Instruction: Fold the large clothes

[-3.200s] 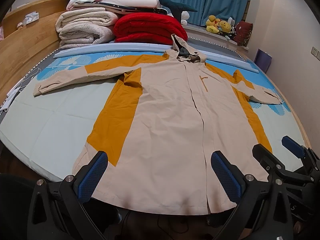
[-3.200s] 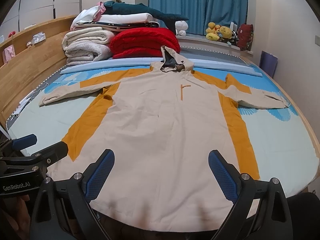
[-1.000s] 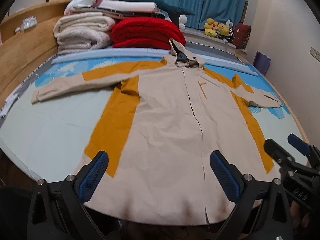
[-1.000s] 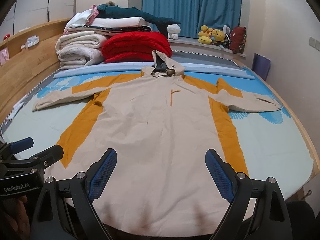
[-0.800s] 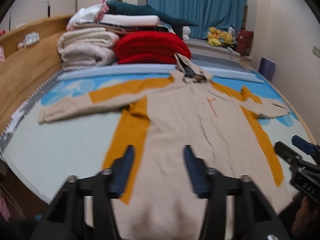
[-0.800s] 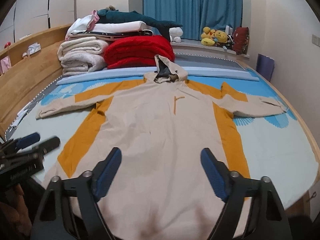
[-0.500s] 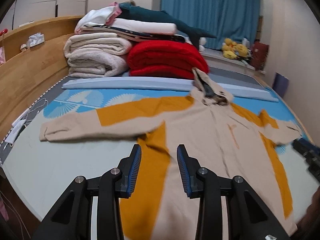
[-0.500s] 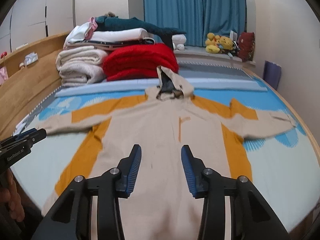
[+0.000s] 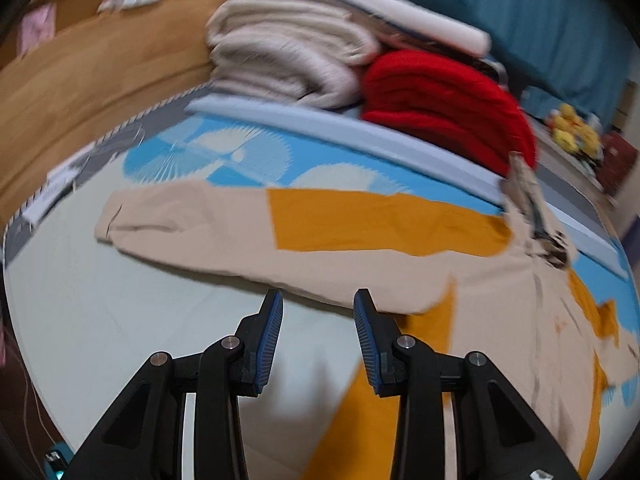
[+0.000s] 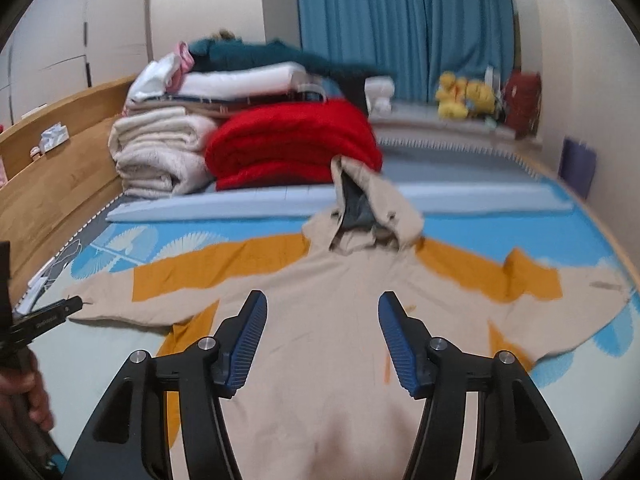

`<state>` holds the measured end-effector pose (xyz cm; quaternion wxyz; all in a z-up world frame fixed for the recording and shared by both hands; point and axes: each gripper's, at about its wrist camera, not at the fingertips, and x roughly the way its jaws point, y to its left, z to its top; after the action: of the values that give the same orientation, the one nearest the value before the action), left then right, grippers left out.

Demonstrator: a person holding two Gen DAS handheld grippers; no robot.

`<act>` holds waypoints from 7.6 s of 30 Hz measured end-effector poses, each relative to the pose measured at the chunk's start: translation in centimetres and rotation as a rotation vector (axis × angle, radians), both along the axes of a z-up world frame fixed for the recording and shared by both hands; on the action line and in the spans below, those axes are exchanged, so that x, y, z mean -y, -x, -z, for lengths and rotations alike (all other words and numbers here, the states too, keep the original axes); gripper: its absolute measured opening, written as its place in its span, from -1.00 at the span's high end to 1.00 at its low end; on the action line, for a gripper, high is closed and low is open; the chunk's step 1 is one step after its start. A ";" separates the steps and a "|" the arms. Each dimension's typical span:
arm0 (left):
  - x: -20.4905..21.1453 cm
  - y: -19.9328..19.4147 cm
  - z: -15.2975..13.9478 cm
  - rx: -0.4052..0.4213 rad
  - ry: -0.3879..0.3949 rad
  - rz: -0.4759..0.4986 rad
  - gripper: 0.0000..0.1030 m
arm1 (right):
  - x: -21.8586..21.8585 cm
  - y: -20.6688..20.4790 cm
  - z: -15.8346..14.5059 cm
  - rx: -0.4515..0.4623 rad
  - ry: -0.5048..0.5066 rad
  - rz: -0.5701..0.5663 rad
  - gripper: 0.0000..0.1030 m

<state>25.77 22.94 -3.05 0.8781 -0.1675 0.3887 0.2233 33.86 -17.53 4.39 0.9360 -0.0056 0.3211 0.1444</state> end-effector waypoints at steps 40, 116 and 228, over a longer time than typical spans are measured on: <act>-4.5 -7.9 -5.1 0.291 0.084 0.023 1.00 | 3.9 -5.8 6.9 -0.237 0.096 0.092 0.76; 11.5 -13.4 2.1 -0.208 0.103 0.309 0.39 | 15.4 -9.9 21.9 -0.538 -0.468 0.743 0.79; 20.7 -13.5 2.0 -0.130 0.094 0.526 0.33 | 47.7 -8.7 9.2 -0.204 -0.314 0.764 0.17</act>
<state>39.31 2.28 -5.09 0.8703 -0.0868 0.4844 -0.0202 42.51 -65.25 -4.78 0.8751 0.2708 0.3652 -0.1660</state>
